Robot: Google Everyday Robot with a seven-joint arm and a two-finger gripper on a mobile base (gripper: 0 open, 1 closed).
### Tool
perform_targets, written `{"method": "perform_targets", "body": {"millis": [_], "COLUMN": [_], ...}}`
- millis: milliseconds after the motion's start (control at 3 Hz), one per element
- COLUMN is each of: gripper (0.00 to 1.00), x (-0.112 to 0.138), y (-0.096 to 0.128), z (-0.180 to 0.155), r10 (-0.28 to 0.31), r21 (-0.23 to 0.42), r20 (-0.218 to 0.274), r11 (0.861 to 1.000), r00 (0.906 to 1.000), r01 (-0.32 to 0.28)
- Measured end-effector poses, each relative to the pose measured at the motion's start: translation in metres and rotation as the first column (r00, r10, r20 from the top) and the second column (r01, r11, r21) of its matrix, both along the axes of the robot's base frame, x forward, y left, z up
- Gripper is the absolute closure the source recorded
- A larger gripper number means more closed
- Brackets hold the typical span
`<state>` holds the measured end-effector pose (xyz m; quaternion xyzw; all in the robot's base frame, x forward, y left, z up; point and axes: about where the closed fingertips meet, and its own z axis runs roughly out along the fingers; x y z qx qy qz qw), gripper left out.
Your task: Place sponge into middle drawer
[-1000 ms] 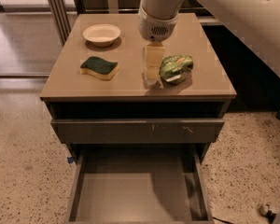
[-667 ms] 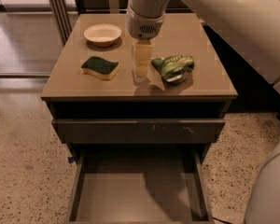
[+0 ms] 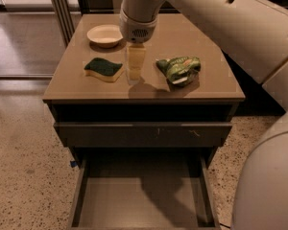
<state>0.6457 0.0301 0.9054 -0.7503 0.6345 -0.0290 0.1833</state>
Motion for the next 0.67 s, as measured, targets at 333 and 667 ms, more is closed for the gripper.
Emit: {"method": "perform_targets", "body": {"millis": [333,667], "gripper": [0.00,0.00], "x": [0.017,0.027], "y": [0.025,0.055], "z": [-0.007,-0.012], "r10": [0.012,0.047], "r21": [-0.011,-0.005], "r20": [0.005,0.006], "r11": [1.000,0.999], "r00": [0.9999,0.9989], "r01": [-0.012,-0.047]}}
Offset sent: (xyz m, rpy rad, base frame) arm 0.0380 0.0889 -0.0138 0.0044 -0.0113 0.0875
